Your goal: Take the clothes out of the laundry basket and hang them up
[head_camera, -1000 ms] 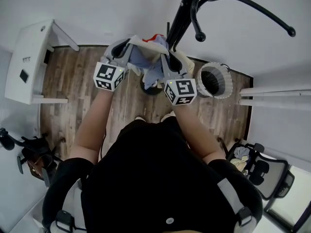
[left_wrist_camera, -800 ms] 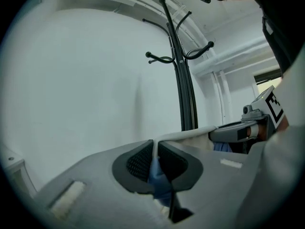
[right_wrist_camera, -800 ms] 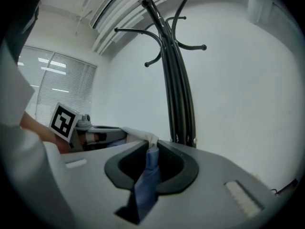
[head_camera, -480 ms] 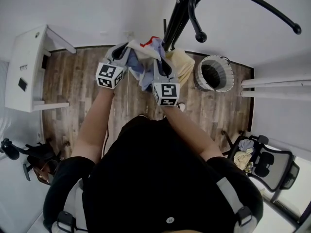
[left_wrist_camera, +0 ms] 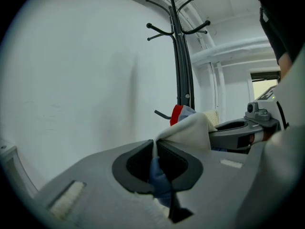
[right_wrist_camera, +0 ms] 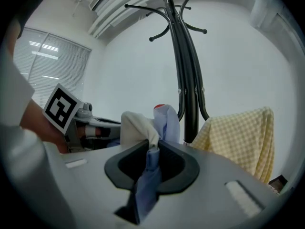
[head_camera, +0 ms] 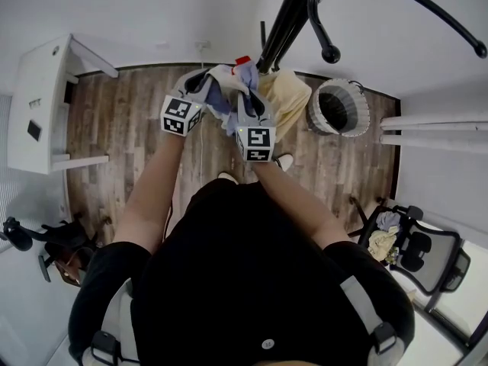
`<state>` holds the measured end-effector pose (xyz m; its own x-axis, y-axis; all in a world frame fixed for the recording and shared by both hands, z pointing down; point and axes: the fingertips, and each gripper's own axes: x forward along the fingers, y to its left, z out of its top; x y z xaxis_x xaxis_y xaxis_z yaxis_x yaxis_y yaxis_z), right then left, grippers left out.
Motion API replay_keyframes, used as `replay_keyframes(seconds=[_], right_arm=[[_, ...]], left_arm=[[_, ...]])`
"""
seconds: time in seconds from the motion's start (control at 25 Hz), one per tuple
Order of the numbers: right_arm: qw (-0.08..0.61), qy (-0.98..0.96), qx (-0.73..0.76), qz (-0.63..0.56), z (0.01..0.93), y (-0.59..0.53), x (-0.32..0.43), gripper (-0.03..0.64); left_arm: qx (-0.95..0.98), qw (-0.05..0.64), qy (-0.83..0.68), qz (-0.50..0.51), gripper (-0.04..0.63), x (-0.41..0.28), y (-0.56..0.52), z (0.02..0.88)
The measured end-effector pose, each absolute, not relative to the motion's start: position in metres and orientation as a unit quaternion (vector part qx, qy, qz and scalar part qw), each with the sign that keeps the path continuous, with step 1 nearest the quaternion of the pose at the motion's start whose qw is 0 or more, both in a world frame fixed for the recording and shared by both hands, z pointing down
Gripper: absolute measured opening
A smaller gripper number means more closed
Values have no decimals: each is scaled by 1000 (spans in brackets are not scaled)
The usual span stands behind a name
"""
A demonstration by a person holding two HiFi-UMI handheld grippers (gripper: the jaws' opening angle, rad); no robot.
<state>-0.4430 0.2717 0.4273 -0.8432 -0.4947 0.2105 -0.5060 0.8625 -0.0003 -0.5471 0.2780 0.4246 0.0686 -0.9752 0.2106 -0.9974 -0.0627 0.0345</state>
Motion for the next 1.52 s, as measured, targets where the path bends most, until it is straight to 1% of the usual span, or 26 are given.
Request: replay_keyframes(seconds=[0.32, 0.6, 0.68, 0.84, 0.92, 1.0, 1.12, 1.36, 1.52], right_arm=[[120, -962, 244, 36, 451, 273, -451, 52], [129, -964, 228, 53, 457, 278, -455, 62], [129, -964, 225, 60, 457, 279, -456, 77], [135, -965, 213, 69, 459, 283, -455, 131], [139, -966, 207, 73, 462, 286, -454, 152], [143, -965, 203, 81, 466, 287, -452, 166], [148, -965, 199, 89, 469, 290, -448, 207], [149, -966, 194, 90, 466, 295, -437, 244], [149, -965, 195, 89, 465, 297, -428, 261]], left_arm=[[733, 97, -666, 99, 28, -535, 275, 450], [732, 113, -665, 92, 38, -533, 283, 456], [732, 115, -666, 86, 55, -535, 284, 454], [731, 119, -667, 81, 109, -538, 289, 453], [729, 122, -669, 79, 124, -540, 294, 455], [727, 123, -671, 77, 129, -541, 299, 455], [727, 123, -672, 74, 141, -540, 304, 454], [720, 129, -679, 73, 179, -537, 319, 455], [711, 131, -687, 70, 186, -538, 327, 456]])
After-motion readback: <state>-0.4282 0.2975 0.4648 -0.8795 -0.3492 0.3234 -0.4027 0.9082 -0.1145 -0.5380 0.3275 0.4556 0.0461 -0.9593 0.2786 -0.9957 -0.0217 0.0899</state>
